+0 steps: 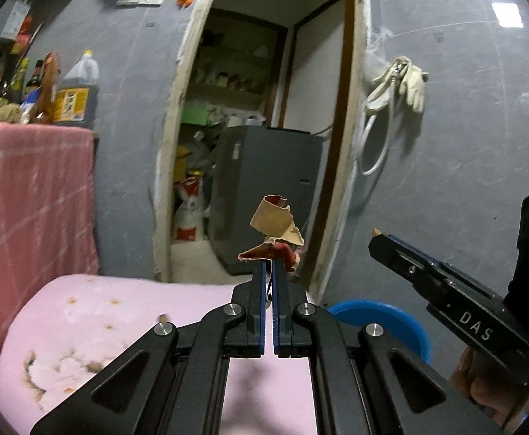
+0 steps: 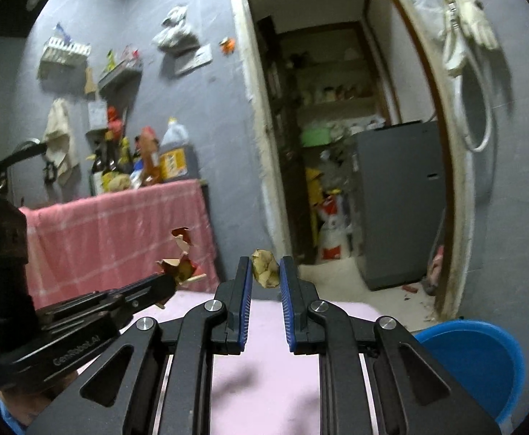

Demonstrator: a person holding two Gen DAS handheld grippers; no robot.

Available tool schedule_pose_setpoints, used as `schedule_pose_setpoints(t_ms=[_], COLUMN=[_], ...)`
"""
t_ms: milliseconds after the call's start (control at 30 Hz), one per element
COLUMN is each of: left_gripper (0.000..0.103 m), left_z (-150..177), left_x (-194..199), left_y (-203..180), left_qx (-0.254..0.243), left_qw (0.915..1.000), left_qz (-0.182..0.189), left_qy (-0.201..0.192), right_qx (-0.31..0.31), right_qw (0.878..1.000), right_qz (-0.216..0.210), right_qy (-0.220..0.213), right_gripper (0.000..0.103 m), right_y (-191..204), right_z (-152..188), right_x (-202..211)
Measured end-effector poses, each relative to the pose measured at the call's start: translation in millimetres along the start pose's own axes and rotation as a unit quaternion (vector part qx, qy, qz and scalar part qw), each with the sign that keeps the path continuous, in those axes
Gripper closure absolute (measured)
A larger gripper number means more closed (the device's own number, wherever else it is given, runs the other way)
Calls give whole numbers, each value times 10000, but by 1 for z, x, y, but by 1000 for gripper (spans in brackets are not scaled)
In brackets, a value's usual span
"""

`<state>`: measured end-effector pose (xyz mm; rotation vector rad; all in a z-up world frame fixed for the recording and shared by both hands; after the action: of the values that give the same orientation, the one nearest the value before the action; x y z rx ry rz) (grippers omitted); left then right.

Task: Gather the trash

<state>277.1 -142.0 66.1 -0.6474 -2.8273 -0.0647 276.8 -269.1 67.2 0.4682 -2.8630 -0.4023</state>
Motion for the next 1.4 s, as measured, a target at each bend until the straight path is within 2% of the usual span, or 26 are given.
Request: schedule_pose_setpoints(t_ms=[333,533,733,933,1133,1400], left_gripper=[102,102,102,102,102,102], left_z=[-16,-14,-4,9,21,34], left_x=[-27,-47,-72,-102,-127,-150], left_y=[-56,-89,-118,-134,-136,-138], left_qx=[-195,-293,-345,-179,91,402], left_qw=[9991,9976,9951,9910,9853,9757], left_qz=[381,627,883,1152,1334,1526], left_qy=[-43,38,285,659,1064,1521], right_qx=[-379,-651,-939,-1205,-1305,-1370], right_qw=[9952,9892,9840,9794,9748,9715], right_qz=[726,1149,1452,1599,1806,1921], right_qy=[-535,-636,-438,-246,54,224], right_gripper=[90,90,89,89,89,88], right_y=[-66,-106,-142,-168,-184,-190], right_z=[-24,-25,-16,-6,8,15], right_x=[38,54,56,55,50,46])
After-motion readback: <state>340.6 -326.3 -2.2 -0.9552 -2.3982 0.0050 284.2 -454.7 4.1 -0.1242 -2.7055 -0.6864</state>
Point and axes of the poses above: each gripper's, at about its wrist camera, not at the fingertips, and x roughly against the way its jaws point, y to its left, z to its underside, the point moved 5 cm from there along -x, roughly the way its jaws point, and after that the axes turned 9 degrees about -x, right-handed, at the moved point
